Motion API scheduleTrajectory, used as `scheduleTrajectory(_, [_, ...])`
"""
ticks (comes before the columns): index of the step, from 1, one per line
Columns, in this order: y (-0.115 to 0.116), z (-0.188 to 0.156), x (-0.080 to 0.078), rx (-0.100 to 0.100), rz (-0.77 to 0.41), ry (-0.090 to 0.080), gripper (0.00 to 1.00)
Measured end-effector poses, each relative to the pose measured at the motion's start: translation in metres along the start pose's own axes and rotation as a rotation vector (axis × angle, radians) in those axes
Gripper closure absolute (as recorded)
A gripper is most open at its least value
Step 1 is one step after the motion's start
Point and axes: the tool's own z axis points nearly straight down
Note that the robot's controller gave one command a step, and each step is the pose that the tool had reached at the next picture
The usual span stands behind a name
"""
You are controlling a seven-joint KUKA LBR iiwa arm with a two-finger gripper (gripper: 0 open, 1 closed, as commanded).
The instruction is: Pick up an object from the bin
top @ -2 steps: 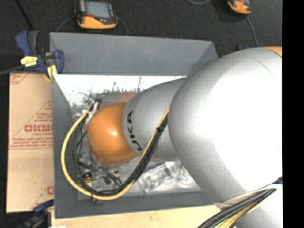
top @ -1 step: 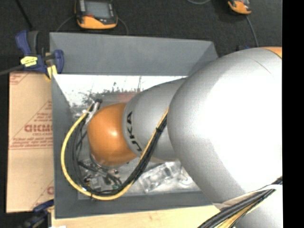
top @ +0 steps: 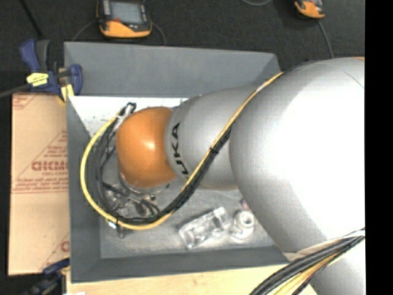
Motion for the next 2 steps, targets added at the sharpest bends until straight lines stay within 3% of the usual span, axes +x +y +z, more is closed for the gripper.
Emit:
scheduleTrajectory(1, [-0.031, -0.104, -0.052, 0.000, 0.006, -0.007, 1.00])
scheduleTrajectory(2, [-0.061, -0.192, -0.046, 0.000, -0.423, -0.004, 1.00])
